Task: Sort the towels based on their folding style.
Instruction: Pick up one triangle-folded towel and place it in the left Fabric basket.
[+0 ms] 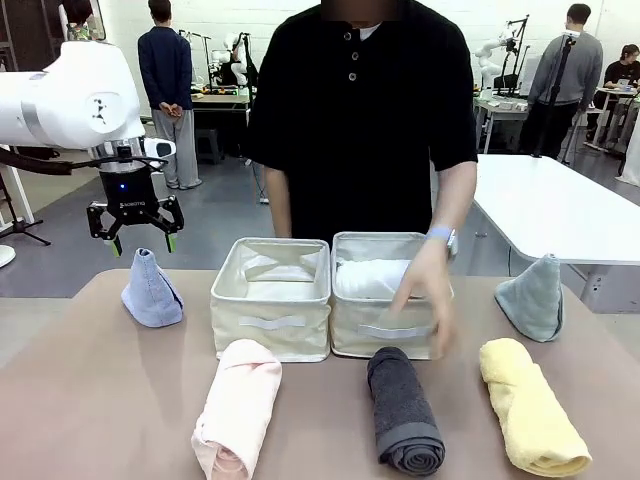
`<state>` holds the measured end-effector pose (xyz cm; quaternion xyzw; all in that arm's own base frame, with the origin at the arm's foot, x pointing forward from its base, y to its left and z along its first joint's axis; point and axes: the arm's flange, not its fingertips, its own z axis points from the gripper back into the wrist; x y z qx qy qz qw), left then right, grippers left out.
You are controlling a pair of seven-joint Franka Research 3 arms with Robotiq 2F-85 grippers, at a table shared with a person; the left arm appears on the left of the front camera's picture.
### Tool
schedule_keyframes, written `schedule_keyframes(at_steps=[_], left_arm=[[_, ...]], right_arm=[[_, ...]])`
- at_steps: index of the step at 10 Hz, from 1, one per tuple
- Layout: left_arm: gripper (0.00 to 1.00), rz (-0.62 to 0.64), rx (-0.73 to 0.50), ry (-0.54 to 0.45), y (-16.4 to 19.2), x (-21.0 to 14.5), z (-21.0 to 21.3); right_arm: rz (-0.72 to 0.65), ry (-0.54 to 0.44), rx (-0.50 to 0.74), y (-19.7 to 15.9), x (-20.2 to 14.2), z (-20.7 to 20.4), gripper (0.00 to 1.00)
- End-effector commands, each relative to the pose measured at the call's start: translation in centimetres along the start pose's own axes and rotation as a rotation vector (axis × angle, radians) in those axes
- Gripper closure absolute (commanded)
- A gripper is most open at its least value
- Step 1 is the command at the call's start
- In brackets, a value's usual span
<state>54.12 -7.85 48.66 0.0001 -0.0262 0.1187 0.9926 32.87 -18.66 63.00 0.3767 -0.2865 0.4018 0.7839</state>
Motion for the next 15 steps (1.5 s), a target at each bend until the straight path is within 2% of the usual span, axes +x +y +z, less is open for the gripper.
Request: schedule_keyframes(at_steps=[1,5,6,7,8,9,10,15], left_arm=[[0.0,0.043,0.059,-0.013,0.0,0.7,-2.1],[0.0,0.033,0.056,-0.007,0.2,1.2,-3.3],[0.54,0.015,0.057,-0.037,0.4,1.1,-3.2],[0.54,0.021,0.059,-0.05,0.5,1.1,-3.2],[1.0,0.023,0.06,-0.05,0.5,1.1,-3.2],[0.58,0.024,0.062,-0.048,0.6,1.2,-3.2],[1.0,0.027,0.067,-0.05,0.6,1.2,-3.2],[1.0,0.01,0.072,-0.021,0.8,1.5,-3.3]], right_arm=[[0.014,-0.016,0.008,0.0,0.1,0.0,0.0],[0.014,-0.016,0.008,0.0,0.1,0.0,0.0],[0.014,-0.016,0.008,0.0,0.1,0.0,0.0],[0.014,-0.016,0.008,0.0,0.1,0.0,0.0],[0.014,-0.016,0.008,0.0,0.1,0.0,0.0],[0.014,-0.016,0.008,0.0,0.1,0.0,0.0],[0.014,-0.016,0.008,0.0,0.1,0.0,0.0],[0.014,-0.016,0.008,0.0,0.1,0.0,0.0]])
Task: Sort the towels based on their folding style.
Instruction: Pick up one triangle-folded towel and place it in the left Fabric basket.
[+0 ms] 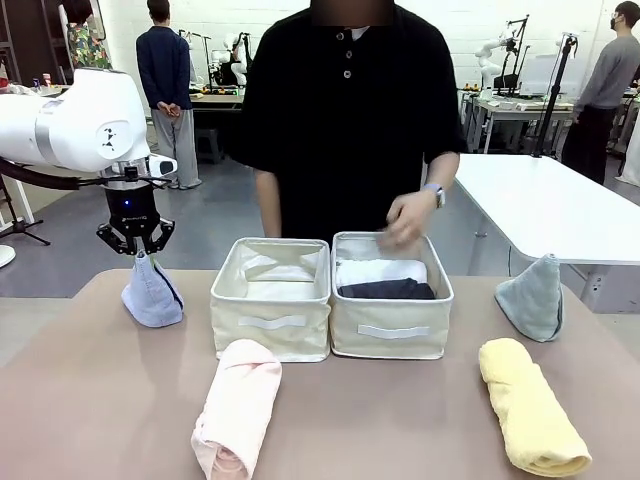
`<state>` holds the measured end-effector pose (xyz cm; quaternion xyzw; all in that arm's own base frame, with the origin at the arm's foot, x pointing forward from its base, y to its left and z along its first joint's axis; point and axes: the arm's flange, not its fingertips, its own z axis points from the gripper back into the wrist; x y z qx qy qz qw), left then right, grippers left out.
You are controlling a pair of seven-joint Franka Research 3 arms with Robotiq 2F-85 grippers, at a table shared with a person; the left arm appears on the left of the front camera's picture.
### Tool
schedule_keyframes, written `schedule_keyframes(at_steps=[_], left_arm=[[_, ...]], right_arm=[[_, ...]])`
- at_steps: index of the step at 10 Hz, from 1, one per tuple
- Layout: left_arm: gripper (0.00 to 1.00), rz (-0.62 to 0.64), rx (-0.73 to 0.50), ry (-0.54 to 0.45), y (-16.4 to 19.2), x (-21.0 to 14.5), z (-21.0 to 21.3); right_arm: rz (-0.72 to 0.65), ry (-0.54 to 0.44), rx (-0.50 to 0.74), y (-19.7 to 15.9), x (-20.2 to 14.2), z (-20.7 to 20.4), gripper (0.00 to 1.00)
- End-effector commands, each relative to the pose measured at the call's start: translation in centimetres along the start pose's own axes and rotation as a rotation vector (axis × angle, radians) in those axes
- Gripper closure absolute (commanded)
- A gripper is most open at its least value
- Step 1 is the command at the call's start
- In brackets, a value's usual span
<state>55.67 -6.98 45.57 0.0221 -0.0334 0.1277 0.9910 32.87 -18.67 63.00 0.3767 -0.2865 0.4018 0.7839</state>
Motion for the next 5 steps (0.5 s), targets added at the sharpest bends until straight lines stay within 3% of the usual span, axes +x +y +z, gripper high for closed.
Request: schedule_keyframes(at_steps=[1,2,3,4,5], left_arm=[[1.0,-0.032,0.033,0.003,0.4,-0.1,0.1],[1.0,-0.094,0.048,0.015,1.0,-0.3,1.5],[1.0,-0.267,0.154,0.107,2.0,-1.1,3.8],[1.0,-0.422,0.25,0.119,4.1,-2.4,7.0],[1.0,-0.492,0.257,0.089,6.8,-3.7,11.4]], right_arm=[[0.014,-0.016,0.008,0.0,0.1,0.0,0.0],[0.014,-0.016,0.008,0.0,0.1,0.0,0.0],[0.014,-0.016,0.008,0.0,0.1,0.0,0.0],[0.014,-0.016,0.008,0.0,0.1,0.0,0.0],[0.014,-0.016,0.008,0.0,0.1,0.0,0.0]])
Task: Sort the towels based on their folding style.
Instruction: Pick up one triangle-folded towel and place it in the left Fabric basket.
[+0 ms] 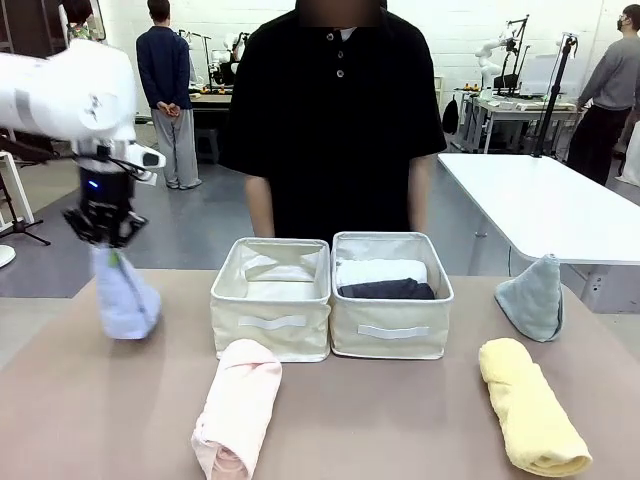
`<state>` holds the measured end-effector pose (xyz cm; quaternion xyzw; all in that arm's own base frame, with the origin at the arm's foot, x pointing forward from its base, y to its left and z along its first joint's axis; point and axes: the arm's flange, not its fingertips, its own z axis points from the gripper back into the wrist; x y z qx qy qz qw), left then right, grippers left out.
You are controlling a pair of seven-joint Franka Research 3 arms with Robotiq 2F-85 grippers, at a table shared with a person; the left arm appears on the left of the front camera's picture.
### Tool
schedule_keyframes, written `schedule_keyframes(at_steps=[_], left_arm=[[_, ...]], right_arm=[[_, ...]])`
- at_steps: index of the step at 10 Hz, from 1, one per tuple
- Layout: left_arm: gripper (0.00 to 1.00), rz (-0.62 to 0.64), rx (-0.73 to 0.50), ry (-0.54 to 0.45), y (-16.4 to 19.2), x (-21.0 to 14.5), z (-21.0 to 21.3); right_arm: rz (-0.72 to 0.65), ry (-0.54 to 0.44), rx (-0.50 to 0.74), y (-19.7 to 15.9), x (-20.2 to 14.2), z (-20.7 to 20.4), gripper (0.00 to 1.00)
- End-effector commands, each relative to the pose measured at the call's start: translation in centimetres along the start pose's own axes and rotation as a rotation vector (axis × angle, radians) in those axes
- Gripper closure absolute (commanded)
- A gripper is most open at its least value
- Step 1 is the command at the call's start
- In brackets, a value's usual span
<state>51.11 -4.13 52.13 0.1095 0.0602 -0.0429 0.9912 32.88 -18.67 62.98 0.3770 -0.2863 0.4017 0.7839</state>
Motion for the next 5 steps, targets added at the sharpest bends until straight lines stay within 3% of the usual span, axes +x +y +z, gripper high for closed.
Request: schedule_keyframes(at_steps=[1,2,5], left_arm=[[1.0,-0.222,0.109,-0.114,5.5,-5.7,8.3],[1.0,-0.302,0.13,-0.184,7.3,-8.2,11.5],[1.0,-0.447,0.007,-0.324,10.2,-11.9,16.4]], right_arm=[[0.015,-0.017,0.008,0.1,0.1,0.0,0.0],[0.015,-0.017,0.008,0.1,0.1,0.0,0.0],[0.015,-0.017,0.008,0.1,0.1,0.0,0.0]])
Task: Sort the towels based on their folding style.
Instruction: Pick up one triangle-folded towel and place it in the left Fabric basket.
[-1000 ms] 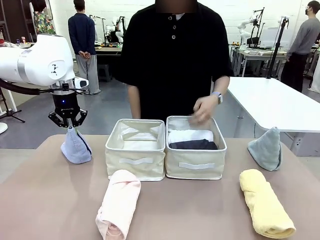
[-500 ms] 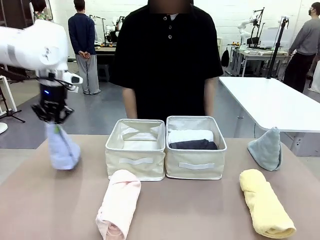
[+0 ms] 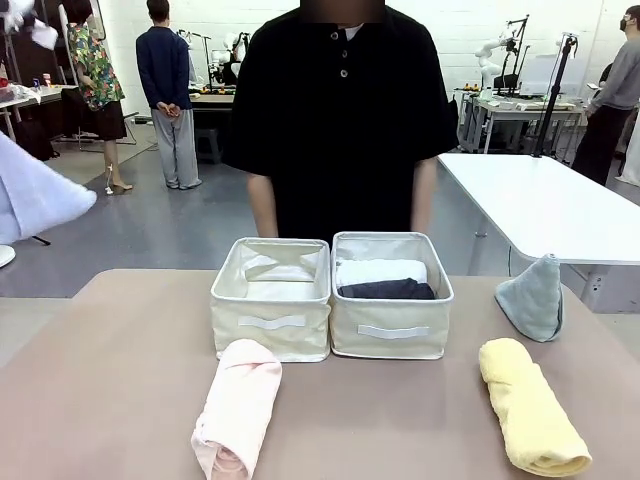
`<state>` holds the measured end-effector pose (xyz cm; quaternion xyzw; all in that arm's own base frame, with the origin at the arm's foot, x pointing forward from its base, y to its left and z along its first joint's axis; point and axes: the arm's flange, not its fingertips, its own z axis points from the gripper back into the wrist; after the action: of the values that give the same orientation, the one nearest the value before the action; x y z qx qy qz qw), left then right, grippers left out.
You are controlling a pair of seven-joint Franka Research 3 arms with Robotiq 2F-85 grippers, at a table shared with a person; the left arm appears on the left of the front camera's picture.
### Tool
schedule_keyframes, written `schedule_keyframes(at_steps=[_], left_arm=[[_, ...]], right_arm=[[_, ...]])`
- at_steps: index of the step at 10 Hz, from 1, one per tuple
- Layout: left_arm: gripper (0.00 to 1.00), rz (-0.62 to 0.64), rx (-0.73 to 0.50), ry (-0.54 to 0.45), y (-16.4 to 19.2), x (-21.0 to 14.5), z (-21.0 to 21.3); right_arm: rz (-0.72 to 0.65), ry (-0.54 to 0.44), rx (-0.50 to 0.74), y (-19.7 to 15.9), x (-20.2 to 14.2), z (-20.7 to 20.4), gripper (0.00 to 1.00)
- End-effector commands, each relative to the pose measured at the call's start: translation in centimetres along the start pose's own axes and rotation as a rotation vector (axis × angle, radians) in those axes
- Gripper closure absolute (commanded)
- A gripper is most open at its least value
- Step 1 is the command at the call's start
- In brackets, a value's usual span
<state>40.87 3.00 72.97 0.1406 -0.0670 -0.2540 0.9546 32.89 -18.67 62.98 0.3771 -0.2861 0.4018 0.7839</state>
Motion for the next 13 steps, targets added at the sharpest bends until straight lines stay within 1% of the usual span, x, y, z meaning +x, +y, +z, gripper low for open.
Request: schedule_keyframes(at_steps=[1,2,3,6,7,8,9,10,11,12,13], left_arm=[[1.0,-0.044,-0.157,-0.058,0.6,0.6,-1.1],[1.0,-0.021,-0.218,-0.017,0.5,0.6,-1.8],[1.0,-0.018,-0.06,-0.045,0.4,-0.2,0.2],[1.0,-0.018,-0.06,-0.045,0.4,-0.2,0.2],[0.86,-0.026,-0.104,-0.041,0.4,0.0,-0.5],[0.86,-0.335,-0.126,-0.202,-2.0,1.7,0.2],[0.86,-0.621,-0.18,-0.321,-4.2,3.1,1.4],[0.86,-0.858,-0.236,-0.371,-6.4,4.5,2.4],[0.86,-0.889,-0.226,-0.228,-6.0,4.4,2.2],[0.86,-0.704,-0.154,-0.076,-4.1,2.5,1.3],[0.86,-0.638,-0.156,-0.025,-2.4,-2.0,1.2]], right_arm=[[0.015,-0.017,0.008,0.1,0.1,0.0,0.0],[0.015,-0.017,0.008,0.1,0.1,0.0,0.0],[0.015,-0.017,0.008,0.1,0.1,0.0,0.0],[0.015,-0.017,0.008,0.1,0.1,0.0,0.0],[0.015,-0.017,0.008,0.1,0.1,0.0,0.0],[0.015,-0.017,0.008,0.1,0.1,0.0,0.0],[0.015,-0.017,0.008,0.1,0.1,0.0,0.0],[0.015,-0.017,0.008,0.1,0.1,0.0,0.0],[0.015,-0.017,0.008,0.1,0.1,0.0,0.0],[0.015,-0.017,0.008,0.1,0.1,0.0,0.0],[0.015,-0.017,0.008,0.1,0.1,0.0,0.0]])
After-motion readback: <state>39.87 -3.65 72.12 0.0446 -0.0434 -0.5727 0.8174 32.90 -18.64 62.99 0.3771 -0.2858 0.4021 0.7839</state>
